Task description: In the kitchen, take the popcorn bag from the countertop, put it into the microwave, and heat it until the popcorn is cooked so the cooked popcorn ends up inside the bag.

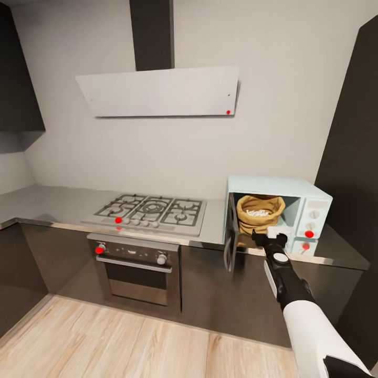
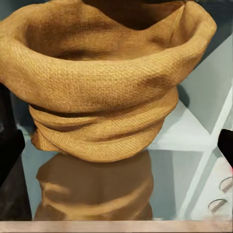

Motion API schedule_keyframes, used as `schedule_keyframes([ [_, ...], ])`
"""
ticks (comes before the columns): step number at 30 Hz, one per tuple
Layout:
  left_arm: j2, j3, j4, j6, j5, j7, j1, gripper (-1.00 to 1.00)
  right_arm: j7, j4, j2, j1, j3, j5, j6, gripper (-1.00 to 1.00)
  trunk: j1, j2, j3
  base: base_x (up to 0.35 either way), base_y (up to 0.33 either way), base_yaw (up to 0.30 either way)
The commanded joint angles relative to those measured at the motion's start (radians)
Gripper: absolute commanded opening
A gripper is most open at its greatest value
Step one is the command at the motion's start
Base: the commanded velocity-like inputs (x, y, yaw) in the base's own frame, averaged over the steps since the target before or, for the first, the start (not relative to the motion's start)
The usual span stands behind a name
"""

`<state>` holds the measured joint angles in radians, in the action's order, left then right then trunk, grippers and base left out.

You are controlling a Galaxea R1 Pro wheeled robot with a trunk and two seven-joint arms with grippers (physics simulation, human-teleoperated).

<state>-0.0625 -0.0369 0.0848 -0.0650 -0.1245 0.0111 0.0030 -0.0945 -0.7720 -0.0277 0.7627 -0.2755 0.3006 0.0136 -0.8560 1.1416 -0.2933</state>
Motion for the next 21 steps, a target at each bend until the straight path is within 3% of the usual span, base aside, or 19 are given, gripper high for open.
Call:
schedule_keyframes([
  [1, 0.0, -0.003, 0.002, -0.001, -0.007, 0.001, 0.001, 1.0, -0.001, 0.0, -0.001, 0.001, -0.004, 0.01, -0.014, 1.0, 0.0, 0.001, -0.001, 0.214, 0.0, 0.0],
  [14, 0.0, -0.003, 0.003, -0.003, -0.007, 0.001, 0.0, 1.0, -0.01, 0.0, -0.001, 0.001, -0.005, 0.009, -0.026, 1.0, 0.0, 0.001, -0.001, 0.168, 0.0, 0.0],
  [21, 0.0, -0.003, 0.003, -0.002, -0.007, 0.001, 0.001, 1.0, -0.011, 0.002, 0.001, 0.001, -0.052, 0.007, -0.042, 1.0, 0.0, 0.001, -0.001, 0.12, 0.0, 0.0],
])
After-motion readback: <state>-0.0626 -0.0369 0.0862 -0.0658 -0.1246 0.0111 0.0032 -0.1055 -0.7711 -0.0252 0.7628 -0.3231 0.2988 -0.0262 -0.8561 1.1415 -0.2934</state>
